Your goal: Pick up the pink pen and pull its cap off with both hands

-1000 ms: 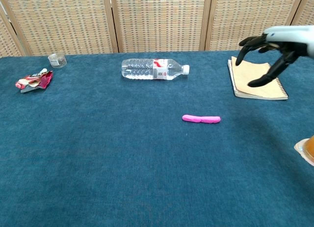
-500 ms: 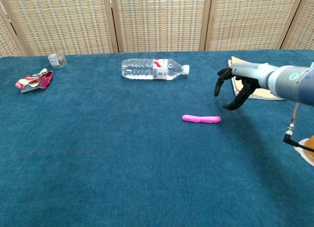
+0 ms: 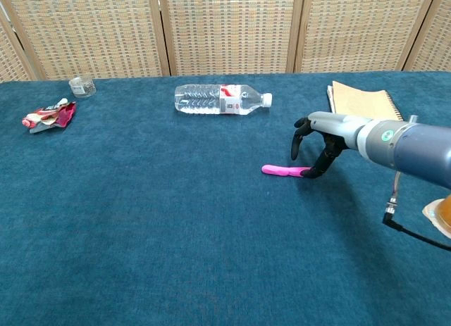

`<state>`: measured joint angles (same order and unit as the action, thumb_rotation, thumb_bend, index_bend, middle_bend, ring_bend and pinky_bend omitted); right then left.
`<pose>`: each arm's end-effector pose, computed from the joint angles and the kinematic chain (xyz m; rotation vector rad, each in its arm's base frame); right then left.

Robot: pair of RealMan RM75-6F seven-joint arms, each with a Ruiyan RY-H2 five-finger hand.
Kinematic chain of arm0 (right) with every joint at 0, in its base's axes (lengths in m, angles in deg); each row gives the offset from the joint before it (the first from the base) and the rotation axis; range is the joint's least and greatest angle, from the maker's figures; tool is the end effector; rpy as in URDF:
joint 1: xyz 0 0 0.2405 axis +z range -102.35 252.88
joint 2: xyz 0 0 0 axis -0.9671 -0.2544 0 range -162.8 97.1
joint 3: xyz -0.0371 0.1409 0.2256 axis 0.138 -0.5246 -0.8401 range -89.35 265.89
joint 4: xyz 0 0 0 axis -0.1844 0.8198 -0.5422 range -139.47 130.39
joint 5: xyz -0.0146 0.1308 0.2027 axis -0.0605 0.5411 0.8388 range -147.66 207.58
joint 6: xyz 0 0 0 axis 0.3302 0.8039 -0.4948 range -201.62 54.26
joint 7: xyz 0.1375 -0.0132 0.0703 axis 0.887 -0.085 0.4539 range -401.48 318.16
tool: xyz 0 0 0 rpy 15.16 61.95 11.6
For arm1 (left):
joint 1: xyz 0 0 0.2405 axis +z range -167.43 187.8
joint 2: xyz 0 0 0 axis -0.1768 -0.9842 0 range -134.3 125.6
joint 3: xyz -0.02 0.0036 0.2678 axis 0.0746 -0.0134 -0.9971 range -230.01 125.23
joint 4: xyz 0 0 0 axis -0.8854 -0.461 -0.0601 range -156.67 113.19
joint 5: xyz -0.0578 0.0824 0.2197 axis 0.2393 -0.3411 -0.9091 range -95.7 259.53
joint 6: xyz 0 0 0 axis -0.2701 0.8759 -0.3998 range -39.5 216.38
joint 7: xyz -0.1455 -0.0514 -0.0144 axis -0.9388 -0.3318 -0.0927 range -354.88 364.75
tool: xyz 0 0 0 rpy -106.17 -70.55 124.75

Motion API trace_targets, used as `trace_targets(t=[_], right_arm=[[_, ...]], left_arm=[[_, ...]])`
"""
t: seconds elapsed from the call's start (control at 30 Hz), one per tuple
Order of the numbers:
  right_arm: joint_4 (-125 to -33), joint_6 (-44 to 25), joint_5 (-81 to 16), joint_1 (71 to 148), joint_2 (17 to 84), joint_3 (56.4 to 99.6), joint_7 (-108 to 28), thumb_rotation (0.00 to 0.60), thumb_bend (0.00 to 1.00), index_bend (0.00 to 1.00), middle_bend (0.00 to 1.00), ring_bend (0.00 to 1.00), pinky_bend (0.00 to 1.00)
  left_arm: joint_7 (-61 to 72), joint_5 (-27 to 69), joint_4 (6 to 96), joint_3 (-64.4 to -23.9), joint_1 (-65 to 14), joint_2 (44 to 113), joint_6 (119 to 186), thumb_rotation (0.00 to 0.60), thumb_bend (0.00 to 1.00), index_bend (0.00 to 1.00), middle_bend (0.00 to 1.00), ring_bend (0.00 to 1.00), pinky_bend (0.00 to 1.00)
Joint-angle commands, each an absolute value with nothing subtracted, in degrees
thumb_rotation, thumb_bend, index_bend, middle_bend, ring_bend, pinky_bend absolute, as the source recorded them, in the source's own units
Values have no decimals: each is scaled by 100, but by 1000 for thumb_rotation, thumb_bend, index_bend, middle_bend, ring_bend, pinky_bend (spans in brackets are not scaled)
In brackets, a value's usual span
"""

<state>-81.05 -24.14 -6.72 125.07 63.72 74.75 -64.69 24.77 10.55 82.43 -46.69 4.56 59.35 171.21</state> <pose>-0.1534 -0.4003 -0.0937 1.6795 -1.3171 0.7798 -0.3183 0.2035 0.1287 -1.2814 -0.9273 -0.6717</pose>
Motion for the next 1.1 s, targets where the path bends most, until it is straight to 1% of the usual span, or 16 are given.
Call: trace_targets(t=[0.03,0.23,0.37,0.8,1.1], right_arm=[[-8016,-2390,-631,12552,6488,7484,-6524,600,453,457,0,0,0],[-7898,-2373,-578,12604,6622,7476,-6603,600,454,462,0,0,0],[-7831,-2365,-531,12612,6684,7466,-6630,600,457,486,0,0,0],[-7564,-2436,-472,12621,6823,7421,-6634,600,498,497,0,0,0],[-7522,-2509,-475,12620,6851,7380,-6588,600,524,530,0,0,0]], left_arm=[[2457,1065,8239,-4673,454,5928,17115,600,0,0,0,0,0],[2416,1083,8240,-4671,450,5904,17115,600,0,0,0,0,0],[2389,1094,8226,-4674,443,5895,17102,600,0,0,0,0,0],[2378,1112,8200,-4689,419,5900,17090,600,0,0,0,0,0],[2394,1120,8194,-4699,411,5913,17096,600,0,0,0,0,0]])
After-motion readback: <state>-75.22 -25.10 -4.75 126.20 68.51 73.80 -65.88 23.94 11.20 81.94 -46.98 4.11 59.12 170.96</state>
